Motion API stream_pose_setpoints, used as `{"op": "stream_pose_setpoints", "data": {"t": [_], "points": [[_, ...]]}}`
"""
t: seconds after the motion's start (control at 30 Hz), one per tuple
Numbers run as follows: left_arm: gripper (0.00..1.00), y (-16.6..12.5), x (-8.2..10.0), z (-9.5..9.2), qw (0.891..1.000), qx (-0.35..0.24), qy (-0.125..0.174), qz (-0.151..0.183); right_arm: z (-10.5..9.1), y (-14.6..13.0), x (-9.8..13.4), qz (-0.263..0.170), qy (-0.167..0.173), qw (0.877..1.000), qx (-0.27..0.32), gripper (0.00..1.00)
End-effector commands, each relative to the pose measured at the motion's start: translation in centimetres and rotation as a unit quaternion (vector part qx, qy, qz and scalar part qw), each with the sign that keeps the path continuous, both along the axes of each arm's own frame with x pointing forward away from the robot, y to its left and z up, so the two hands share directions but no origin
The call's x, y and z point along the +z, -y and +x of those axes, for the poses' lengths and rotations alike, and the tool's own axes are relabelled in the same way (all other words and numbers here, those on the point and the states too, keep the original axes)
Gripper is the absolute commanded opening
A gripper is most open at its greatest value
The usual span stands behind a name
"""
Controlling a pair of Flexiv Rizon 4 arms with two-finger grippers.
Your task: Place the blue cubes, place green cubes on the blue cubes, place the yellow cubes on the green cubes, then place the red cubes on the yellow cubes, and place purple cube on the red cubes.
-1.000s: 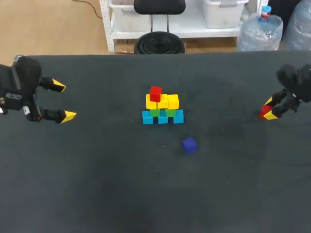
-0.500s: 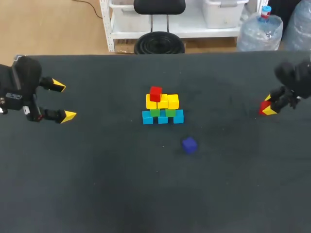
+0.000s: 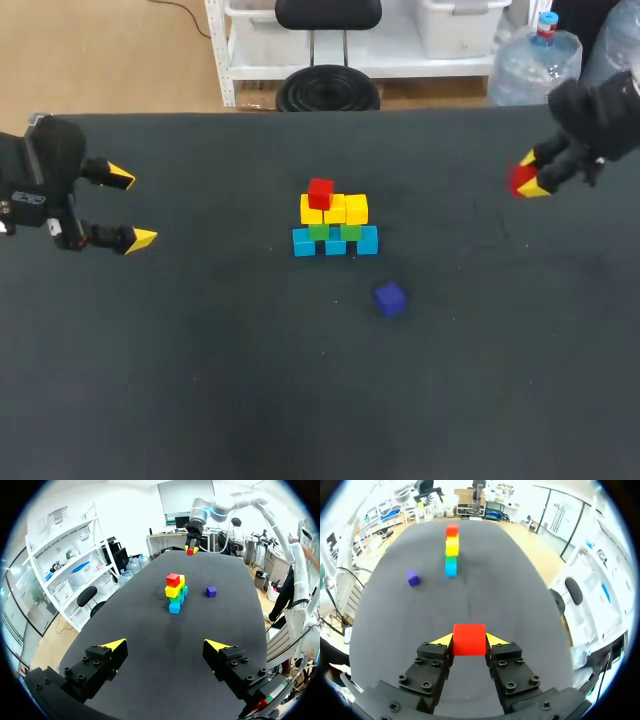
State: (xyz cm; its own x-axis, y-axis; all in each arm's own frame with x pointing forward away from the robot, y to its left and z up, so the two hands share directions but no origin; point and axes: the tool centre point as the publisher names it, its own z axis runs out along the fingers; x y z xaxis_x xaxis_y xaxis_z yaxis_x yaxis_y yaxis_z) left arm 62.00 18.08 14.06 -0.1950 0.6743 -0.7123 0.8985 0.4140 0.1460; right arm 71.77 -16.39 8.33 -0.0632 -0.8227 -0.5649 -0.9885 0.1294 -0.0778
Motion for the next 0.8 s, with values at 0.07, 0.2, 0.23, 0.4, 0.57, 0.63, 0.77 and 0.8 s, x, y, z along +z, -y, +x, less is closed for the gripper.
{"op": "stream_pose_setpoints", "data": {"t": [0.07, 0.2, 0.23, 0.4, 0.57, 0.63, 0.77, 0.8], "points": [[1.00, -0.1, -0.1, 0.0, 1.000, -0.001, 0.003, -0.003, 0.0, -2.2, 2.2, 0.009, 0.010, 1.000, 0.018, 0.00], [1.00, -0.1, -0.1, 0.0, 1.000, -0.001, 0.003, -0.003, 0.6, -4.2, 2.9, 0.016, 0.026, 0.999, 0.027, 0.00], [1.00, -0.1, -0.1, 0.0, 1.000, -0.001, 0.003, -0.003, 0.8, -4.7, 2.9, 0.018, 0.029, 0.999, 0.027, 0.00], [1.00, -0.1, -0.1, 0.0, 1.000, -0.001, 0.003, -0.003, 1.4, -6.9, 2.7, 0.032, 0.041, 0.998, 0.032, 0.00], [1.00, -0.1, -0.1, 0.0, 1.000, -0.001, 0.003, -0.003, 1.7, -9.5, 2.3, 0.057, 0.036, 0.996, 0.054, 0.00], [1.00, -0.1, -0.1, 0.0, 1.000, -0.001, 0.003, -0.003, 1.7, -10.2, 2.2, 0.071, 0.030, 0.995, 0.064, 0.00], [1.00, -0.1, -0.1, 0.0, 1.000, -0.001, 0.003, -0.003, 1.6, -10.6, 2.4, 0.093, 0.020, 0.993, 0.074, 0.00], [1.00, -0.1, -0.1, 0.0, 1.000, -0.001, 0.003, -0.003, 1.6, -10.6, 2.4, 0.093, 0.020, 0.993, 0.074, 0.00]]}}
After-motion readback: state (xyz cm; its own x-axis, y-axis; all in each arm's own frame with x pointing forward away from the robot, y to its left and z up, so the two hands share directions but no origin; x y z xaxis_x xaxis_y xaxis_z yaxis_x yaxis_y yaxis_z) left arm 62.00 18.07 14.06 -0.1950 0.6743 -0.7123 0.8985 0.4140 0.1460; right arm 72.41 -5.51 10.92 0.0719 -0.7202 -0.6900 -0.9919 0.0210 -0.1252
